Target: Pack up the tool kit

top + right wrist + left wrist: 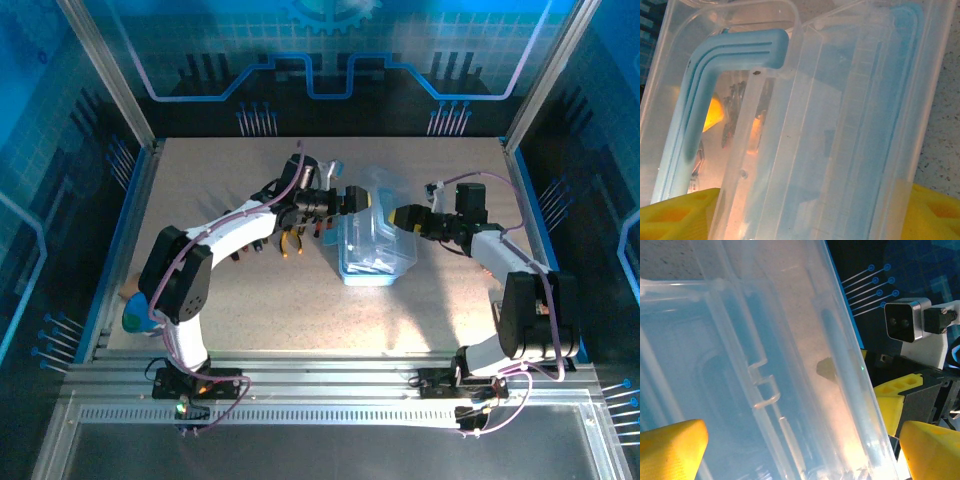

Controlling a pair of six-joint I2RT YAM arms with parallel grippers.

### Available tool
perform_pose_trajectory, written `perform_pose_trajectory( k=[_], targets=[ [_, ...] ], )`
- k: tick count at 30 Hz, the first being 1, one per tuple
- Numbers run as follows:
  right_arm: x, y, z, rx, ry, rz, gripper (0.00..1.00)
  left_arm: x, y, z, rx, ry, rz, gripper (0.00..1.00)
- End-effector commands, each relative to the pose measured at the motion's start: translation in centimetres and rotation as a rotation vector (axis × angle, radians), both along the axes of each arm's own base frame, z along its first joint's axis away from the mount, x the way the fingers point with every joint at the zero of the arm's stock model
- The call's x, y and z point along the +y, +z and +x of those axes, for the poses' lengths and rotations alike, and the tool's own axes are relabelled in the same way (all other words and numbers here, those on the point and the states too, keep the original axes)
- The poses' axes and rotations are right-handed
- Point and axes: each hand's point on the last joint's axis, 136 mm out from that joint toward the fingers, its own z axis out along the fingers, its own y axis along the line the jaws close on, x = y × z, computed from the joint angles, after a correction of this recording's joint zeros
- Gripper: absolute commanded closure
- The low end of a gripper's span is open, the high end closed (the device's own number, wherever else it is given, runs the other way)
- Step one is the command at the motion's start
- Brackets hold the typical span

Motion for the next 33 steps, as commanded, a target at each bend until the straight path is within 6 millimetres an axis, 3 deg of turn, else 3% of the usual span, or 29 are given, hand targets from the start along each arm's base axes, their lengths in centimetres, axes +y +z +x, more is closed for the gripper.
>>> perform_pose_trajectory(
  k=[1, 6, 13, 14, 15, 19, 25, 29, 33],
  targets=[
    [0.4, 2.8, 0.1, -0.099, 0.048, 0.059, 0.51, -1.8, 2.7, 0.3, -0.051, -0.048, -0.085, 0.01],
    [0.3, 2.8, 0.3, -0.098, 0.046, 0.063, 0.45, -2.6, 3.3, 0.5, -0.056, -0.057, -0.132, 0.01],
    [-0.4, 3.2, 0.1, -0.097, 0.024, 0.011, 0.03, -3.5, 4.6, 0.9, -0.072, -0.072, -0.173, 0.01],
    [-0.6, 3.0, 0.0, -0.09, 0.017, -0.005, 0.0, -3.6, 4.7, 0.9, -0.074, -0.074, -0.176, 0.01],
    [-0.8, 4.0, 0.3, -0.111, 0.01, -0.025, 0.0, -3.7, 4.9, 0.9, -0.075, -0.078, -0.18, 0.01],
    [-2.4, 4.8, 0.1, -0.106, -0.064, -0.136, 0.0, -4.1, 5.2, 1.0, -0.078, -0.083, -0.19, 0.01],
    [-4.9, 7.9, -1.8, -0.171, -0.162, -0.342, 0.0, -4.6, 6.0, 1.2, -0.087, -0.093, -0.2, 0.01],
    [-4.5, 9.4, -3.8, -0.21, -0.128, -0.466, 0.0, -5.1, 6.5, 1.4, -0.095, -0.102, -0.206, 0.01],
    [-2.7, 9.1, -5.5, -0.216, -0.064, -0.639, 0.0, -5.9, 7.0, 1.7, -0.1, -0.116, -0.214, 0.01]
  ],
)
